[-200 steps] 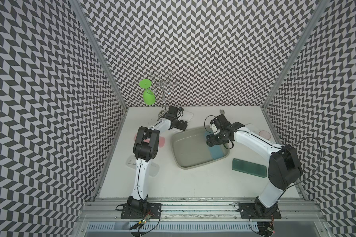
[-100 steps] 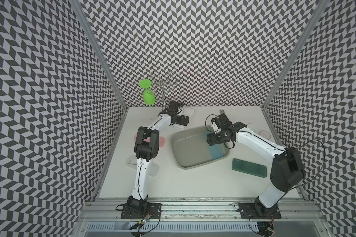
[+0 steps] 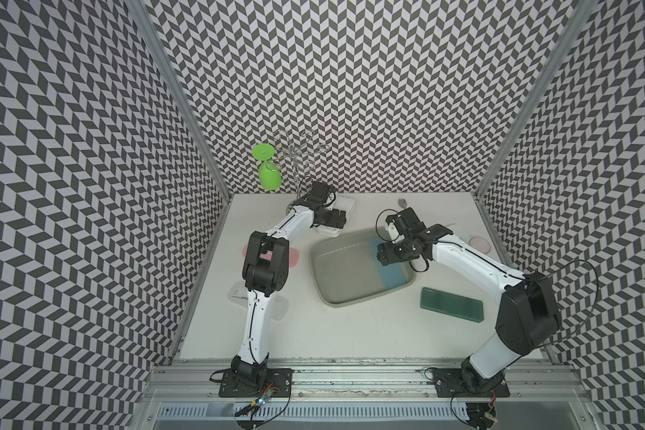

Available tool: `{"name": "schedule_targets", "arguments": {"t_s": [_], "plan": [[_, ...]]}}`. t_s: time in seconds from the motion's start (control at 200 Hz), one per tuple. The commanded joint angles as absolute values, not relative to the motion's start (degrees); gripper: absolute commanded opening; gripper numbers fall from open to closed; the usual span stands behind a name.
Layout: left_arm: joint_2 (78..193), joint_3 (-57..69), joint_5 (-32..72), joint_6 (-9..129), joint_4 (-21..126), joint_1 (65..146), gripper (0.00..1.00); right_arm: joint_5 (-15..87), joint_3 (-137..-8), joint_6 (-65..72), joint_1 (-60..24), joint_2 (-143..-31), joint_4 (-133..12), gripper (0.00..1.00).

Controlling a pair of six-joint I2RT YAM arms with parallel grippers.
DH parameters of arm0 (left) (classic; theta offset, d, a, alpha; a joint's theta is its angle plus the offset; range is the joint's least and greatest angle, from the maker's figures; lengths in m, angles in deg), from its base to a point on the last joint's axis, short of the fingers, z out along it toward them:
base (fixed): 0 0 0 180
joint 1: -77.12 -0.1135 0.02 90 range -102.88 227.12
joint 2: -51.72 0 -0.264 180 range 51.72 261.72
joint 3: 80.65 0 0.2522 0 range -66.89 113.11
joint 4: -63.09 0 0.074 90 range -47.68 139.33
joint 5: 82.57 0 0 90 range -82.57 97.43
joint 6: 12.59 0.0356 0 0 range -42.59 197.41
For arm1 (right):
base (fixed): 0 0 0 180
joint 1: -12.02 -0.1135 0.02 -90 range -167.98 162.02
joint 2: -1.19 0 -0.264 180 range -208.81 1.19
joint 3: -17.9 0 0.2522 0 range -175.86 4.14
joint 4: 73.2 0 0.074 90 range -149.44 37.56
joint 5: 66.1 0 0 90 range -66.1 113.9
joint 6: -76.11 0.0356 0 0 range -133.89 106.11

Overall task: Put the pencil case into the storage box
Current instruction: Pick up the pencil case from the center of the board.

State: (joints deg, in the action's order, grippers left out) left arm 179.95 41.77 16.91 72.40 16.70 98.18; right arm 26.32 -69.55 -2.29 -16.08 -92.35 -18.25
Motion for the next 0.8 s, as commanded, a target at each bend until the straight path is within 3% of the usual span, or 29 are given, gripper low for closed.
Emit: {"name": "schedule_targets", "arguments": {"t_s": [0.0, 0.295, 0.546, 0.791], "plan": [[171.1, 40.1, 14.9, 69.8, 15.5, 101.2, 0.84, 26.8, -68.1, -2.5, -14.8, -90.0, -23.0, 0.84], [156.1, 28.8, 10.6, 57.9, 9.3, 107.8, 0.84, 27.3, -63.2, -3.0, -12.9, -86.4, -28.8, 0.84], [142.4, 6.8, 8.4, 41.2, 13.8, 113.4, 0.83, 28.8, -57.3, -2.4, -12.3, -84.0, -33.1, 0.84], [144.8, 3.6, 7.3, 35.8, 15.8, 117.2, 0.84, 29.1, -56.9, -3.3, -12.3, -84.2, -33.3, 0.84]]}}
